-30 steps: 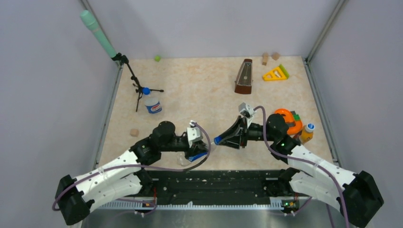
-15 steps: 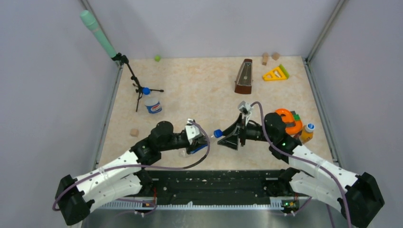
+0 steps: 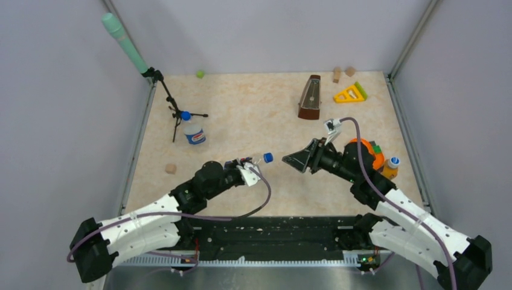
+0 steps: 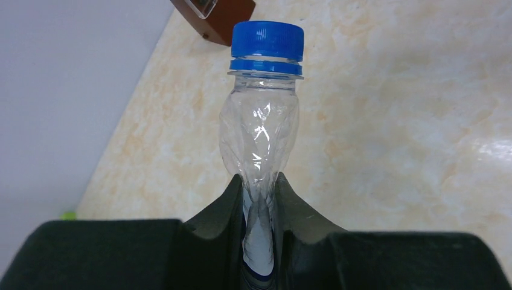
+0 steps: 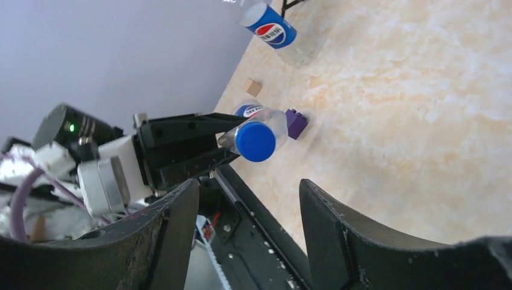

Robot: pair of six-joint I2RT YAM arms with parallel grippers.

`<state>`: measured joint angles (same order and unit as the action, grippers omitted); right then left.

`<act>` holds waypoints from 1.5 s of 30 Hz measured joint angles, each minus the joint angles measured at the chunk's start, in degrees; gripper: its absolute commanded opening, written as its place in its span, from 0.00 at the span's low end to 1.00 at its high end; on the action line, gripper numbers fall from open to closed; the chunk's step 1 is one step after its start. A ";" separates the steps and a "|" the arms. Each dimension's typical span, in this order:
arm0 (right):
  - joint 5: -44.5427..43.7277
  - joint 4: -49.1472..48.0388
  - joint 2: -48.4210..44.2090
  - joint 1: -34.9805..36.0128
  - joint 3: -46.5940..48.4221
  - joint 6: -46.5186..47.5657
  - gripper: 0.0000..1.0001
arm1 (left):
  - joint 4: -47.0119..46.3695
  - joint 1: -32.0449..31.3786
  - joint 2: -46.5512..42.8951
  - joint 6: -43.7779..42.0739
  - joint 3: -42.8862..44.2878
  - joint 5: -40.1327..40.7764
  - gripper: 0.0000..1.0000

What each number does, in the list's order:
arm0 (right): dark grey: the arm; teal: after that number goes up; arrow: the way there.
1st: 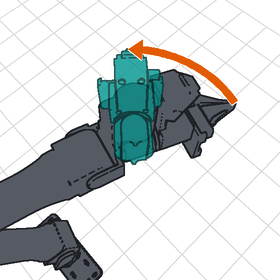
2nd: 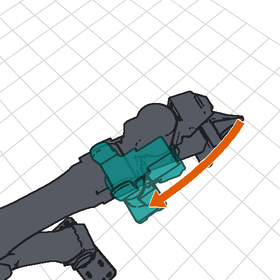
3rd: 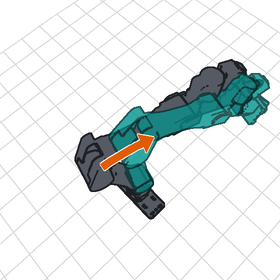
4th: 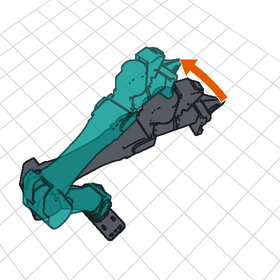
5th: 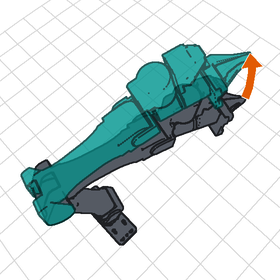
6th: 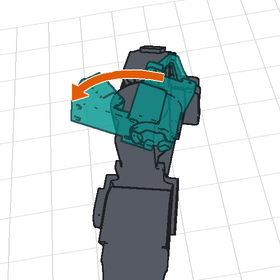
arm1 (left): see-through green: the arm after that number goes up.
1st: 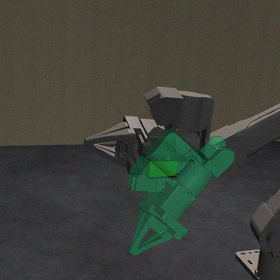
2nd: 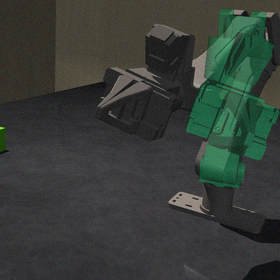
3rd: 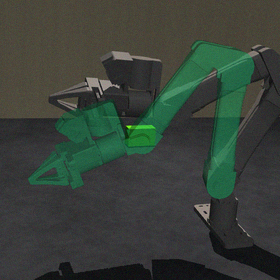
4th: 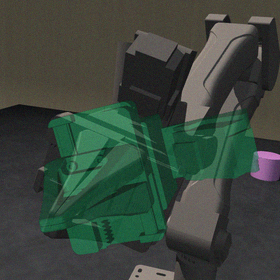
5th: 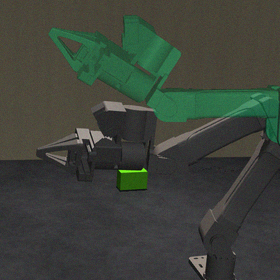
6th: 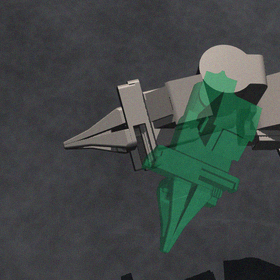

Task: Unscrew the bottle caps
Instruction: Unscrew the bottle cap from the plastic bottle.

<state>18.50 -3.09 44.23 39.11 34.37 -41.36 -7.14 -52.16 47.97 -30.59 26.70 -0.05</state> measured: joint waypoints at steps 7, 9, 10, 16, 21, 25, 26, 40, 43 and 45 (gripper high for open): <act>-4.00 -7.39 0.37 0.02 -9.33 -16.81 0.58 | -11.76 -5.62 -0.22 -12.85 -7.56 5.60 0.00; -4.26 -7.52 1.79 0.02 -9.44 -19.06 0.58 | -14.73 -7.89 1.33 -16.55 -8.07 7.85 0.00; -4.24 -7.43 2.47 0.02 -9.20 -19.87 0.58 | -16.22 -8.92 2.25 -17.97 -8.07 8.87 0.00; -3.45 -8.63 4.26 0.02 -8.33 -23.21 0.49 | -25.31 -12.09 8.04 -25.09 -8.07 13.55 0.00; -2.71 -11.04 4.26 0.02 -8.33 -25.64 0.49 | -29.94 -12.79 11.63 -28.13 -8.07 16.48 0.00; -1.92 -13.44 4.26 0.02 -8.48 -27.34 0.49 | -32.76 -13.16 11.85 -29.53 -8.07 18.29 0.00; -1.79 -14.12 4.26 0.02 -8.50 -27.74 0.49 | -33.62 -13.22 11.85 -29.70 -8.07 18.64 0.00; -0.87 -18.78 5.16 0.00 -9.77 -29.86 0.39 | -31.41 -13.35 12.55 -28.65 -4.70 17.99 0.00; -1.29 -19.82 4.94 0.00 -11.15 -30.38 0.42 | -29.66 -13.38 12.57 -28.63 -4.28 17.88 0.00; -1.55 -20.06 4.83 0.00 -11.85 -30.71 0.41 | -28.68 -13.38 12.55 -28.61 -4.20 17.70 0.00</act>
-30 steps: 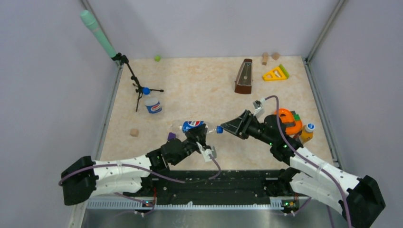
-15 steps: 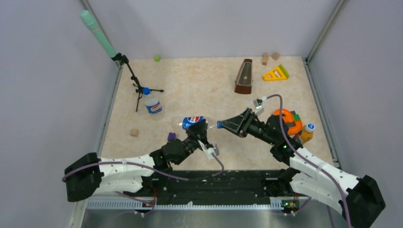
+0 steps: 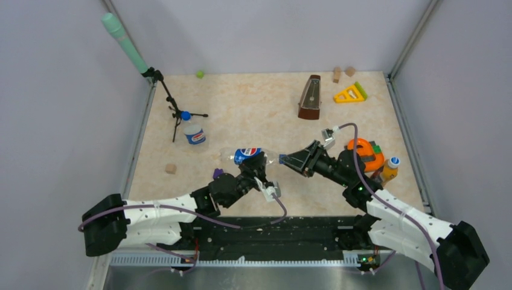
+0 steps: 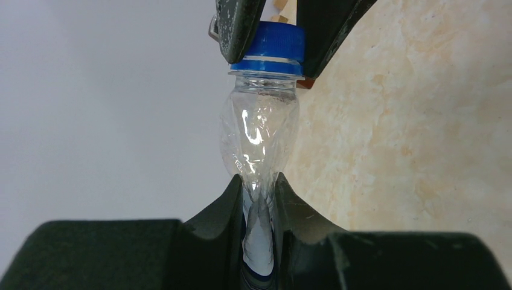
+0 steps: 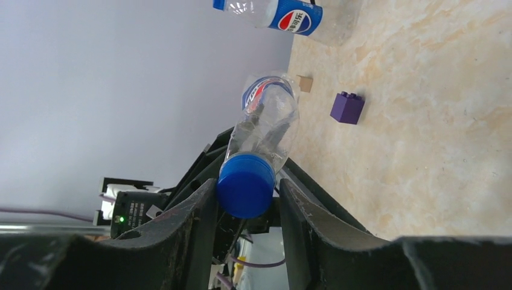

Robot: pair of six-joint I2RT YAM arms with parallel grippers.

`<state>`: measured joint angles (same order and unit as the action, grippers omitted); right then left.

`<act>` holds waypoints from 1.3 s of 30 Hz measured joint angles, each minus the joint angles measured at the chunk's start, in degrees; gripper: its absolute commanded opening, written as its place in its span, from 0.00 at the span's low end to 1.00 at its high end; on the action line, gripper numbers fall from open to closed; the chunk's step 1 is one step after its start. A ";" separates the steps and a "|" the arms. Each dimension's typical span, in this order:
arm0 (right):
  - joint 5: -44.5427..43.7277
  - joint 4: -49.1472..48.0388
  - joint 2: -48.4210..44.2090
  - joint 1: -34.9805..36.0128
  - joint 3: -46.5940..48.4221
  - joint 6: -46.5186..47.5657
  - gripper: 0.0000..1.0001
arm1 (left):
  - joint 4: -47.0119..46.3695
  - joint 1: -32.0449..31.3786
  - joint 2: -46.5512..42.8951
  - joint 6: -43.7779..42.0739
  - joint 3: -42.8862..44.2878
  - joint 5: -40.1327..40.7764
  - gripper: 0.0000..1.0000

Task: Unscrew the bottle caps
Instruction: Unscrew the bottle cap from the plastic bottle.

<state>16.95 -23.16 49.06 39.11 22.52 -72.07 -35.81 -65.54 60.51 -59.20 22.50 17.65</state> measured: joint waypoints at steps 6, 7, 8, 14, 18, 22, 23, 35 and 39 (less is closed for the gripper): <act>-0.68 -0.26 -1.01 0.02 -0.44 -0.31 0.11 | 2.08 0.00 -1.55 0.76 0.00 -0.11 0.00; -0.63 -0.35 -1.09 0.02 -0.44 -0.17 0.07 | 2.34 -0.04 -1.92 0.81 0.00 -0.09 0.00; -0.52 -0.50 -1.11 0.04 -0.52 -0.15 0.07 | 2.51 -0.04 -2.21 0.83 0.02 -0.02 0.00; -0.02 -1.11 -1.11 0.04 -1.05 0.13 0.06 | 3.41 -0.15 -2.40 1.22 0.02 0.07 0.00; 0.31 -1.29 -1.09 0.02 -1.07 0.92 0.00 | 3.56 -0.20 -2.40 1.68 0.04 0.11 0.00; 0.79 -1.38 -0.76 -0.02 -1.07 2.95 0.00 | 5.11 -0.20 -2.43 2.80 0.46 0.00 0.00; 0.94 -1.36 -0.57 -0.02 -1.03 3.65 0.00 | 6.21 -0.20 -2.54 3.37 0.79 -0.02 0.00; 5.33 4.26 0.13 -0.22 3.80 17.59 0.00 | 25.99 2.32 -7.78 17.64 7.80 -7.32 0.00; 7.61 5.92 -0.37 -0.22 4.98 22.34 0.00 | 33.70 5.01 -8.83 22.16 11.39 -14.25 0.00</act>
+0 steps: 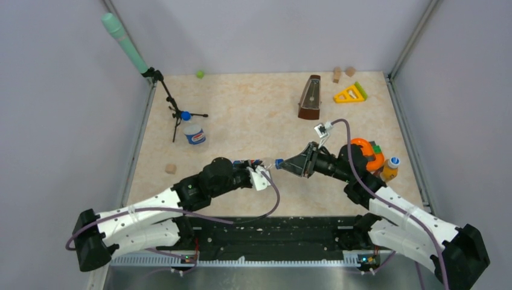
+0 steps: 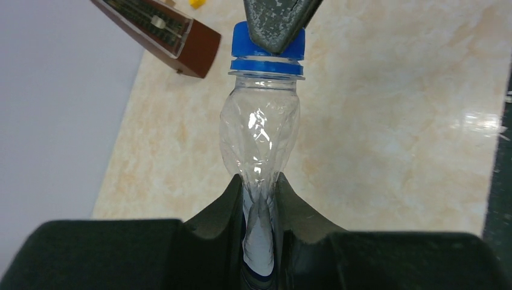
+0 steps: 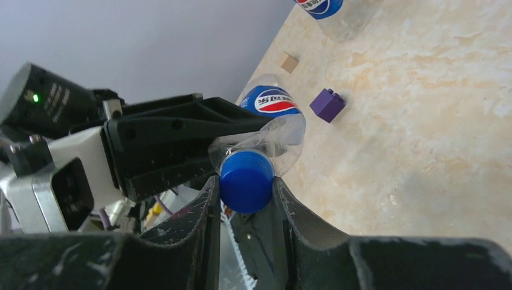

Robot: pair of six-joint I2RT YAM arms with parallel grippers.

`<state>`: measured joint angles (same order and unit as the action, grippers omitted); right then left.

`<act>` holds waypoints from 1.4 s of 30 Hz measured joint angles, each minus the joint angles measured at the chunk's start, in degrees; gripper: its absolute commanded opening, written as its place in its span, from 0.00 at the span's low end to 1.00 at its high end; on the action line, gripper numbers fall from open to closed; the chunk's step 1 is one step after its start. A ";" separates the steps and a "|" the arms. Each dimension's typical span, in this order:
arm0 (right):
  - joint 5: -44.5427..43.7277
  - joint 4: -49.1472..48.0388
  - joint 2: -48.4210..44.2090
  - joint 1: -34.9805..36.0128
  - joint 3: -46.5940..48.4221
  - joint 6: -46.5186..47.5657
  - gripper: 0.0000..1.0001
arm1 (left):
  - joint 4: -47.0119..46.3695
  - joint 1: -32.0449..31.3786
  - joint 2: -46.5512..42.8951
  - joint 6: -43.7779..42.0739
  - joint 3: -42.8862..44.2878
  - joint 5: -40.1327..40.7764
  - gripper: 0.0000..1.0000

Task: Unscrew the bottle caps
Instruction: Unscrew the bottle cap from the plastic bottle.

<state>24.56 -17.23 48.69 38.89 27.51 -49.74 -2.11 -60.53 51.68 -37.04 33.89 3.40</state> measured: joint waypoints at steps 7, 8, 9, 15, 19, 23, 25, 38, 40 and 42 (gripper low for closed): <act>5.07 1.92 -0.42 0.00 0.79 6.78 0.00 | 11.74 4.42 0.00 6.05 5.66 -11.82 0.00; 5.68 2.32 -0.57 0.00 0.81 7.72 0.00 | 13.09 4.87 0.15 6.86 6.34 -13.16 0.00; 6.19 2.97 -0.74 0.02 0.94 8.70 0.00 | 14.64 5.49 0.52 7.69 7.21 -14.78 0.00; 7.89 6.05 -2.40 0.11 1.88 13.42 0.00 | 18.21 8.35 2.34 11.76 9.92 -22.97 0.00; 9.25 7.50 -3.32 0.11 1.88 15.56 0.00 | 19.91 9.81 3.78 14.36 11.08 -27.89 0.00; 10.03 8.72 -4.15 0.11 1.88 17.38 0.00 | 22.23 11.19 5.79 16.20 12.96 -32.11 0.00; 10.10 9.33 -4.70 0.11 1.88 18.27 0.00 | 23.47 11.78 6.80 16.96 14.03 -34.05 0.00; 3.58 11.06 -5.99 0.42 1.73 14.67 0.70 | 11.56 11.37 1.86 15.93 6.10 -31.04 0.00; 2.38 9.86 -5.68 0.42 1.70 11.98 0.70 | 9.81 10.73 0.48 14.40 4.02 -28.98 0.00; 1.57 8.24 -5.64 0.42 1.62 9.44 0.70 | 8.48 9.70 -0.46 12.59 2.51 -25.57 0.00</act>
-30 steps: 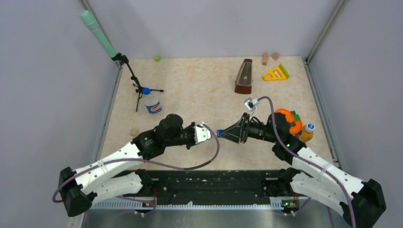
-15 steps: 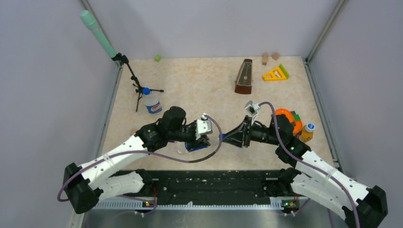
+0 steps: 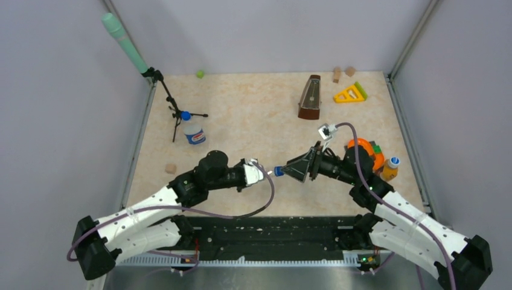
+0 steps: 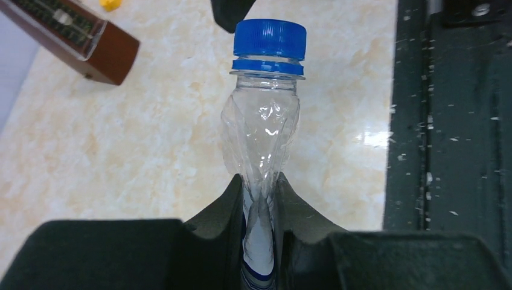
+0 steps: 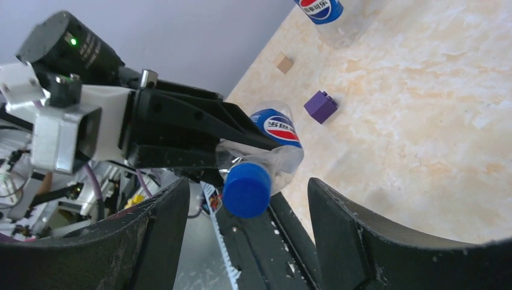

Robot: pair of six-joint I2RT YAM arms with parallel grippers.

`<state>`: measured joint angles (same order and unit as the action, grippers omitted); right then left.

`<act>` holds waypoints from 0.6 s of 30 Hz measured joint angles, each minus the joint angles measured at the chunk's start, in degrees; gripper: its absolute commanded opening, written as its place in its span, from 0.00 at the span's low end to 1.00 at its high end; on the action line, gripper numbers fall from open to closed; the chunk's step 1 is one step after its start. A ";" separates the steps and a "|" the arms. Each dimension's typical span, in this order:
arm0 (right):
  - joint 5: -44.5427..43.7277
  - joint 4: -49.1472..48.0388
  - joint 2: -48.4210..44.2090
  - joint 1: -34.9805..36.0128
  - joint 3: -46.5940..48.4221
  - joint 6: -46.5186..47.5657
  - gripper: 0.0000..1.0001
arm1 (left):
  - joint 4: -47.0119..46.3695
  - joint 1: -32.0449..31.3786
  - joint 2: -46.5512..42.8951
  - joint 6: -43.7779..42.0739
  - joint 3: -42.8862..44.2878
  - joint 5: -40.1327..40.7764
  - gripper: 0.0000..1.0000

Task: Unscrew the bottle caps
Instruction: Unscrew the bottle cap from the plastic bottle.

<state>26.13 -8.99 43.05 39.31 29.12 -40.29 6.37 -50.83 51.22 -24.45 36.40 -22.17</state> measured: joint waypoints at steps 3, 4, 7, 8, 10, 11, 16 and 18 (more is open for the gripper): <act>-0.81 -2.32 0.00 0.00 -0.28 -3.54 0.69 | -0.85 -1.75 -0.22 -2.49 -0.52 6.29 0.00; -1.07 -2.62 0.02 0.00 -0.28 -4.50 0.68 | -1.40 -2.62 -0.22 -3.30 -0.57 9.20 0.00; -2.01 -3.37 1.03 0.00 -0.28 -7.30 0.65 | -5.29 -5.64 -0.22 -6.03 -1.36 17.44 0.00; -2.34 -3.76 2.01 0.00 -0.28 -8.57 0.63 | -6.69 -6.49 -0.22 -6.88 -1.84 19.23 0.00; -2.80 -4.31 3.67 0.00 -0.37 -10.58 0.59 | -10.97 -8.81 -0.22 -9.03 -3.67 23.76 0.00; -3.15 -5.14 4.52 0.00 -0.68 -11.76 0.58 | -12.50 -9.66 -0.22 -10.08 -4.48 25.09 0.00; -3.87 -9.11 6.29 0.00 -3.43 -16.94 0.53 | -16.81 -12.68 0.07 -14.91 -7.30 30.67 0.00; -4.07 -9.92 6.32 0.00 -3.61 -18.05 0.52 | -17.38 -13.16 0.09 -16.37 -7.56 32.35 0.00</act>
<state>22.06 -18.92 49.36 39.31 25.52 -58.35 -11.00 -63.99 51.31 -40.82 28.84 10.17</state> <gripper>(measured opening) 0.532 0.216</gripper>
